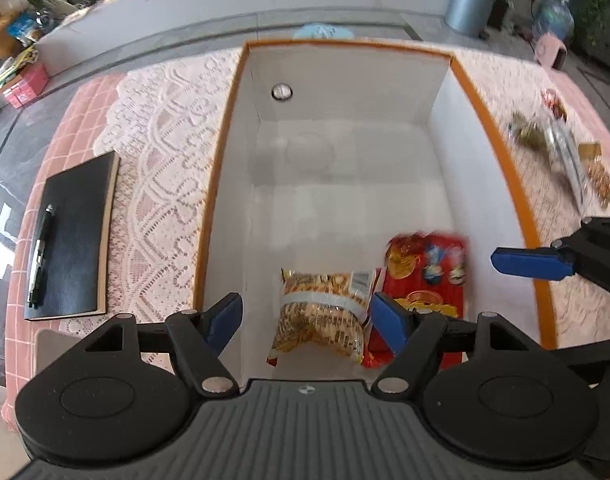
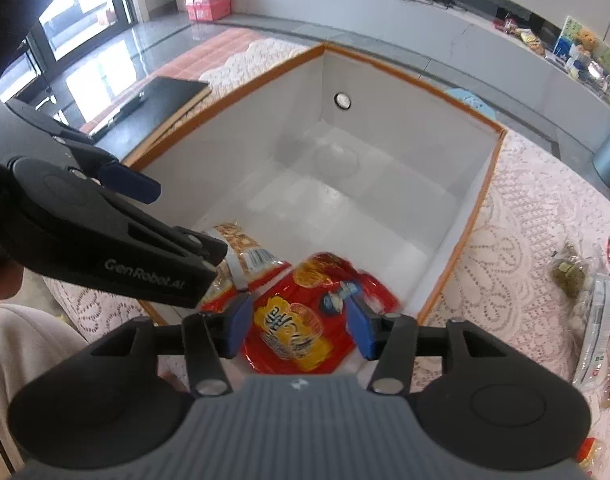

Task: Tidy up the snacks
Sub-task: 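Open the left tool dropping the striped bag while the right tool releases the red bag into the box, then move both tools back over the remaining snack pile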

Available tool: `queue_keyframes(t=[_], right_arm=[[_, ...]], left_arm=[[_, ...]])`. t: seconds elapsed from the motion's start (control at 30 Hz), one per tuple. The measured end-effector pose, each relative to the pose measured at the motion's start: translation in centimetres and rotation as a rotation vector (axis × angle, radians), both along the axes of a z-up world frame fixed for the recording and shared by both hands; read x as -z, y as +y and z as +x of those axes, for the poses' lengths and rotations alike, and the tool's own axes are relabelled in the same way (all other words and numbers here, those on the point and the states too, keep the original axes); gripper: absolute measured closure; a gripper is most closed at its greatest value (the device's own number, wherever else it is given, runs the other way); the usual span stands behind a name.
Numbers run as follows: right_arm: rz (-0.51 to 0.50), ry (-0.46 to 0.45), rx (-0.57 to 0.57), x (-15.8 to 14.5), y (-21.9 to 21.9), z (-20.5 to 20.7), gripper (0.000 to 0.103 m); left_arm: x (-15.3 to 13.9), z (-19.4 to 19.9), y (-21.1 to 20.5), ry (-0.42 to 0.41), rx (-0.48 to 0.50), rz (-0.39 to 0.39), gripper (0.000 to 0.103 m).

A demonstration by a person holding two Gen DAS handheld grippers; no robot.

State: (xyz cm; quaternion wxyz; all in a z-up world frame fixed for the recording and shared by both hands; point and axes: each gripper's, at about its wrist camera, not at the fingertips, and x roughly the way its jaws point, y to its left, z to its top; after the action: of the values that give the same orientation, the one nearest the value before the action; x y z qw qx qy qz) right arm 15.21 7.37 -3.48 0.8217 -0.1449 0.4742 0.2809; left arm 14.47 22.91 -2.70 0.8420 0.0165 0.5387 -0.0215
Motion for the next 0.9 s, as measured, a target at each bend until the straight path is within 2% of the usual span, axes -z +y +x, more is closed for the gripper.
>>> queue_keyframes(t=[0.2, 0.53, 0.7, 0.9], right_arm=[[0.048, -0.052, 0.051, -2.1, -1.9, -0.8, 0.038], [0.124, -0.145, 0.139, -5.2, -6.5, -2.6, 0.035], [0.171, -0.238, 0.238, -6.4, -10.4, -3.7, 0.035], [0.184, -0.335, 0.362, -6.8, -15.8, -5.3, 0.035]], left_arm=[[-2.2, -1.1, -0.8, -0.091, -0.043, -0.019, 0.018], [-5.9, -3.5, -4.7, -0.269, -0.035, -0.049, 0.024], [-7.4, -4.9, -7.9, -0.390, 0.007, -0.055, 0.024], [-8.2, -5.8, -12.5, -0.470, 0.124, -0.130, 0.025]])
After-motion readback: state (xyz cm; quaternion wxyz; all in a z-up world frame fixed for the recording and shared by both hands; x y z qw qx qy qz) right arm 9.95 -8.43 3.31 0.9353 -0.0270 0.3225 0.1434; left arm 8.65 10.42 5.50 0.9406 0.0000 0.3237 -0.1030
